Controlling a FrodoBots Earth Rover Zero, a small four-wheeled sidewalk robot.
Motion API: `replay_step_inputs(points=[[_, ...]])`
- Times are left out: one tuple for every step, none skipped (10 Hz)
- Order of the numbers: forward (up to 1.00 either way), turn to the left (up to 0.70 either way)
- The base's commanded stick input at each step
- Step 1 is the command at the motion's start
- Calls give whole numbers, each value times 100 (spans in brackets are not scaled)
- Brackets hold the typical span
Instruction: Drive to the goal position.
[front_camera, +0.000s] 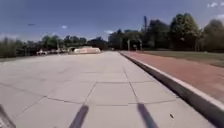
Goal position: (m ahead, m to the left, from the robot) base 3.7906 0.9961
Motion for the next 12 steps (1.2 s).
replay_step_inputs(points=[[70, 0], [70, 0], [70, 0], [70, 0], [70, 0], [70, 0], [70, 0], [70, 0], [70, -20], [70, -35], [70, -35], [70, -3]])
